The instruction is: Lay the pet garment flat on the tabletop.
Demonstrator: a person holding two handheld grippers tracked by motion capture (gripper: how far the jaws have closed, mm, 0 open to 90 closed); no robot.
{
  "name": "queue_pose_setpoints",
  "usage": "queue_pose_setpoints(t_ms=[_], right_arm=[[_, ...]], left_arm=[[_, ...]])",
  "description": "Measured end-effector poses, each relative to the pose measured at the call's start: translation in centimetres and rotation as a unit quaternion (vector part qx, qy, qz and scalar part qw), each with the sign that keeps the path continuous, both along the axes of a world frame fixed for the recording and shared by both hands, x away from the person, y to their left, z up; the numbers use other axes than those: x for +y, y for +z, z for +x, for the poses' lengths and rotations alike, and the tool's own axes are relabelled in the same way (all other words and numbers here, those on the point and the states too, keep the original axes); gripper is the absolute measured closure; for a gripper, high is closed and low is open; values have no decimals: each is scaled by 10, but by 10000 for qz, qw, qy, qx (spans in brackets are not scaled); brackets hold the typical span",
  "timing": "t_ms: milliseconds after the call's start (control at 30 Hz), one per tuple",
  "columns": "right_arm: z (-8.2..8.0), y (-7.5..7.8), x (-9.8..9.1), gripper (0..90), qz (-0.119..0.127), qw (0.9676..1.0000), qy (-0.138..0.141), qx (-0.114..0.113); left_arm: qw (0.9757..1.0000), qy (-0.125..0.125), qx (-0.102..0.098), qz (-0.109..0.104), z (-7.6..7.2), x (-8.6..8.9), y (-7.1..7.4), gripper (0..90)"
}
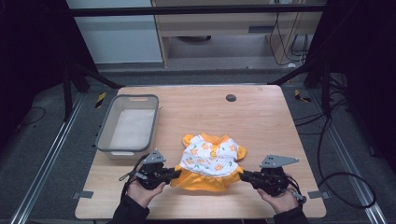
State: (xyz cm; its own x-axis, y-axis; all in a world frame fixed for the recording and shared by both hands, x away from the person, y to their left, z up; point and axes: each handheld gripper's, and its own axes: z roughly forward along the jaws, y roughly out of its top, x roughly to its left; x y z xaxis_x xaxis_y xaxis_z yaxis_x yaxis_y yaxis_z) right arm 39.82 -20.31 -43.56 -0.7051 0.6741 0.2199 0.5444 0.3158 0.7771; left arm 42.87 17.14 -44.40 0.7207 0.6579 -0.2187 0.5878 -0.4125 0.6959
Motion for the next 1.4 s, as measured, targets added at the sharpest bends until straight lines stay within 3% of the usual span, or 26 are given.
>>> queue_pose_setpoints(t_ms=[100, 233, 300, 367, 467, 567, 700, 767, 867, 1033, 1133, 1200, 1233, 1367, 1400], right_arm=[[5, -10, 4, 833, -208, 9996, -70, 161], [15, -26, 8, 790, -431, 9987, -259, 95], [19, -32, 8, 745, -567, 9978, -338, -58], [20, -33, 8, 714, -616, 9973, -386, -142], [17, -28, 4, 672, -411, 9977, -355, -411], [17, -16, -5, 647, -254, 9954, -497, -777], [33, -8, -16, 617, -112, 9919, -861, -930], [45, -9, -18, 596, -147, 9902, -1034, -926], [65, -15, -16, 559, -248, 9892, -1195, -815], [88, -30, -8, 522, -443, 9882, -1312, -652], [97, -39, -5, 505, -555, 9871, -1382, -594], [102, -44, -5, 498, -611, 9863, -1436, -530], [103, -46, -5, 498, -644, 9860, -1447, -512], [108, -55, -5, 504, -650, 9864, -1461, -377], [109, -57, -4, 509, -682, 9863, -1462, -340]], left_arm=[[9989, -20, 129, 446, 5, -8, -18, 776], [9976, 6, 52, 694, 9, -16, -29, 677], [9979, 82, 12, 647, 10, -14, -28, 596], [9988, 139, -66, 463, 9, -9, -24, 525], [9987, 217, -451, 126, 7, 1, -8, 450], [9955, 329, -886, -99, 10, 7, 12, 420], [9911, 468, -1249, 5, 30, 3, 27, 411], [9903, 574, -1262, 51, 48, -3, 29, 411], [9886, 646, -1315, 336, 75, -16, 26, 406], [9873, 789, -1208, 671, 119, -42, 7, 388], [9848, 883, -1263, 798, 135, -52, -8, 391], [9838, 927, -1188, 970, 145, -56, -20, 392], [9839, 914, -1119, 1049, 150, -58, -26, 392], [9868, 879, -895, 1021, 158, -62, -44, 400], [9866, 880, -911, 1032, 159, -63, -47, 404]])
